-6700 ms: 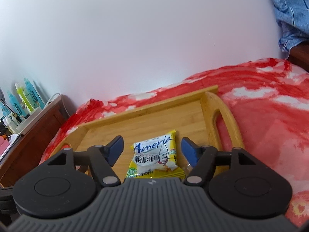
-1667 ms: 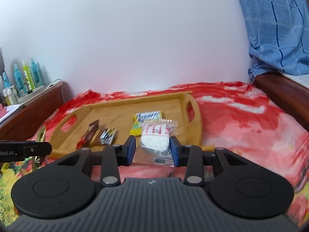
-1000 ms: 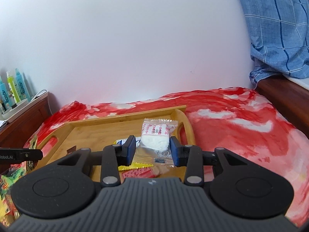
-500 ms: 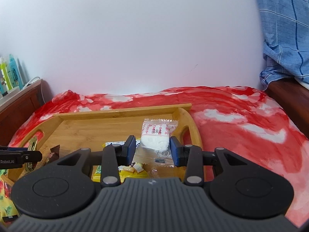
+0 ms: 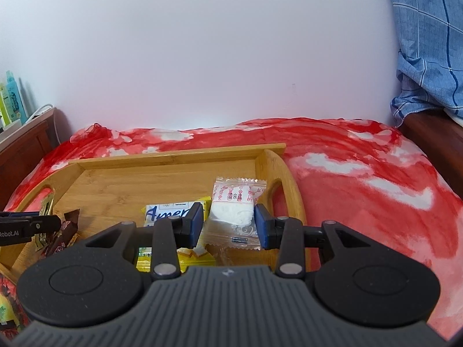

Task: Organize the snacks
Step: 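Lift gold wafer bar and white candy packet and carry both over the tray, then open both tools to release the wafer bar and candy packet onto the tray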

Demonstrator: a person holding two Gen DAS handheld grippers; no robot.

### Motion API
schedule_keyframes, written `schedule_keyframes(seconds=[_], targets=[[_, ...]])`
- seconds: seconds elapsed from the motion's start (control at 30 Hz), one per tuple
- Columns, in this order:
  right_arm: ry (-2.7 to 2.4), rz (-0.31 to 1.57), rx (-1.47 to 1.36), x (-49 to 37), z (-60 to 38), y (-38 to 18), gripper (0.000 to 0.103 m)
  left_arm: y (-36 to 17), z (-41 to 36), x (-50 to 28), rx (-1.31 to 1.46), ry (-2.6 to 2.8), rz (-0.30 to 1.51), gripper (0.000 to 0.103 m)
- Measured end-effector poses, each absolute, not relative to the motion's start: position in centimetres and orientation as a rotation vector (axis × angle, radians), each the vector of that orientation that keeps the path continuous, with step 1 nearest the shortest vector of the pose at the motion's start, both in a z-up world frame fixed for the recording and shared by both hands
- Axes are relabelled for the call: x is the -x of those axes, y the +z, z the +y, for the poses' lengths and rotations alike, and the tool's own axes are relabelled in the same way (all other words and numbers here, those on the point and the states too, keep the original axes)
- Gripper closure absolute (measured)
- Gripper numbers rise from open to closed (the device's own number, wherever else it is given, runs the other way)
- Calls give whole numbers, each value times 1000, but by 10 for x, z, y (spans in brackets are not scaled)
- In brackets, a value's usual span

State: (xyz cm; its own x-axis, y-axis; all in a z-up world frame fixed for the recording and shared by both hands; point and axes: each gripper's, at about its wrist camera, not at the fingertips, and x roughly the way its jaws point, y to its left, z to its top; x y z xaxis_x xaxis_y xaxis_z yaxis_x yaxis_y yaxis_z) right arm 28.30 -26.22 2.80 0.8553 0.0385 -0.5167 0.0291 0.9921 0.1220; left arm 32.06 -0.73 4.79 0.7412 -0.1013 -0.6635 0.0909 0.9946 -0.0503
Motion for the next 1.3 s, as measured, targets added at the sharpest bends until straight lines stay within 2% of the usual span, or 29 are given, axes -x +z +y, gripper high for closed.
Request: schedule_keyframes(seconds=[0.5, 0.7, 0.73, 0.77, 0.8, 0.9, 0.93, 1.0, 1.13, 1.3], targets=[[9, 566, -127, -285, -264, 24, 58, 48, -4, -314, 0, -91, 725, 70], [21, 555, -128, -284, -263, 26, 57, 47, -3, -313, -12, -70, 729, 58], [22, 552, -129, -283, -263, 27, 53, 48, -2, -312, -15, -67, 728, 57], [23, 549, -131, -283, -263, 28, 44, 48, -2, -311, -16, -64, 727, 53], [24, 545, -132, -282, -263, 29, 42, 48, -2, -311, -14, -64, 726, 49], [29, 535, -134, -279, -261, 33, 37, 52, -2, -307, -3, -70, 726, 45], [27, 531, -133, -278, -260, 34, 32, 53, -2, -305, 0, -72, 727, 42], [14, 520, -127, -274, -257, 37, 26, 57, -2, -301, 6, -79, 721, 24], [9, 501, -117, -262, -249, 43, 17, 65, -3, -288, 12, -99, 704, 23], [14, 484, -99, -241, -242, 47, 12, 73, -5, -270, -3, -116, 700, 20]])
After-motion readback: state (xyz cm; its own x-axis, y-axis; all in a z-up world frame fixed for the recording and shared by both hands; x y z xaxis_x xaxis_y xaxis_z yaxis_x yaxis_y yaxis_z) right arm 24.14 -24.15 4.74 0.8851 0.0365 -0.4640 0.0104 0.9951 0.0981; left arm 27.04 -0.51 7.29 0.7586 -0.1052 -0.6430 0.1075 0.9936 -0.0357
